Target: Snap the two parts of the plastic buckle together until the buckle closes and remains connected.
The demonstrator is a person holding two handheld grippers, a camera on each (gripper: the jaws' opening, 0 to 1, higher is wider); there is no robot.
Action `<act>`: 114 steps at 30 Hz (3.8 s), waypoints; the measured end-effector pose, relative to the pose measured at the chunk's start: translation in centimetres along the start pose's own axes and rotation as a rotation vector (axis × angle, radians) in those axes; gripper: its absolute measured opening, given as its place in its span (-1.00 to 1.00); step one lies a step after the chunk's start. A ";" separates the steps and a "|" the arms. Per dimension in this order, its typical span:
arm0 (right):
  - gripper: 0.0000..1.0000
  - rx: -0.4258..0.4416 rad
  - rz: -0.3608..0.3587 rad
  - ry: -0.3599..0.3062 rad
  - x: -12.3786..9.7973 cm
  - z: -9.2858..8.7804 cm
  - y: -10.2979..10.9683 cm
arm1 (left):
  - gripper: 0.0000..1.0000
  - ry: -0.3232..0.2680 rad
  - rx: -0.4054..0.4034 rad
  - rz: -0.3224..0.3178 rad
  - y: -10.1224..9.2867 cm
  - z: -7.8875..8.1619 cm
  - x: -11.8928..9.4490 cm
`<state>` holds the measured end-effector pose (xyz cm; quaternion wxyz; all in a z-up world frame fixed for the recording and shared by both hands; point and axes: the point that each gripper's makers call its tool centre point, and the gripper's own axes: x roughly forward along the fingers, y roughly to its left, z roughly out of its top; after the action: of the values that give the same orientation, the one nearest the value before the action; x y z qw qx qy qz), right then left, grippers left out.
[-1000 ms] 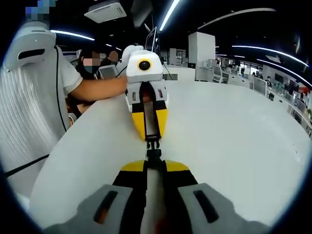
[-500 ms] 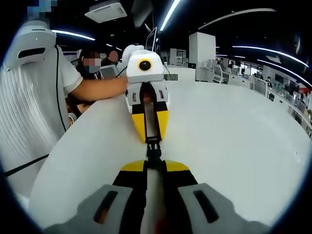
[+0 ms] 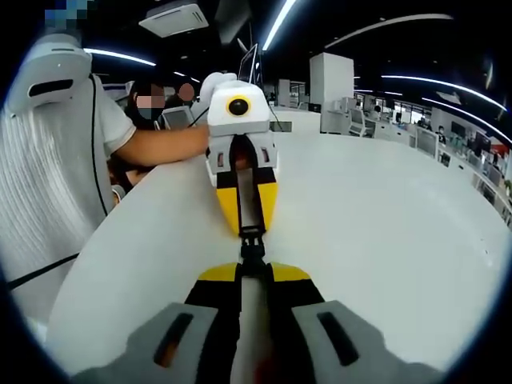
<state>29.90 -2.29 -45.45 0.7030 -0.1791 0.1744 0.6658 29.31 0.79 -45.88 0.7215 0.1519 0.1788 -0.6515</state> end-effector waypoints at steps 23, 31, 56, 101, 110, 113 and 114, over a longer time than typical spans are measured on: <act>-0.77 0.000 -0.004 0.009 0.3 0.1 -0.2 | -0.79 0.018 -0.002 0.001 0.1 0.2 0.3; -0.77 -0.001 -0.001 0.007 0.3 0.1 -0.2 | -0.79 0.016 -0.002 -0.007 0.0 0.2 0.4; -0.78 -0.008 0.015 -0.002 0.4 0.2 -0.2 | -0.81 0.019 -0.005 -0.029 -0.2 0.2 0.4; -0.81 -0.034 0.091 -0.010 0.6 0.3 0.0 | -0.85 0.031 0.025 -0.081 -0.1 0.4 0.6; -0.82 -0.036 0.097 -0.010 0.6 0.3 0.0 | -0.85 0.028 0.031 -0.082 0.1 0.4 0.7; -0.82 -0.036 0.104 -0.008 0.6 0.3 0.0 | -0.85 0.027 0.026 -0.085 0.0 0.4 0.7; -0.82 -0.035 0.106 -0.009 0.6 0.3 0.0 | -0.85 0.027 0.025 -0.084 0.0 0.4 0.7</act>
<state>29.90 -1.56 -45.48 0.6643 -0.1788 0.1690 0.7059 29.38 -0.02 -45.82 0.6890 0.1622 0.1866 -0.6813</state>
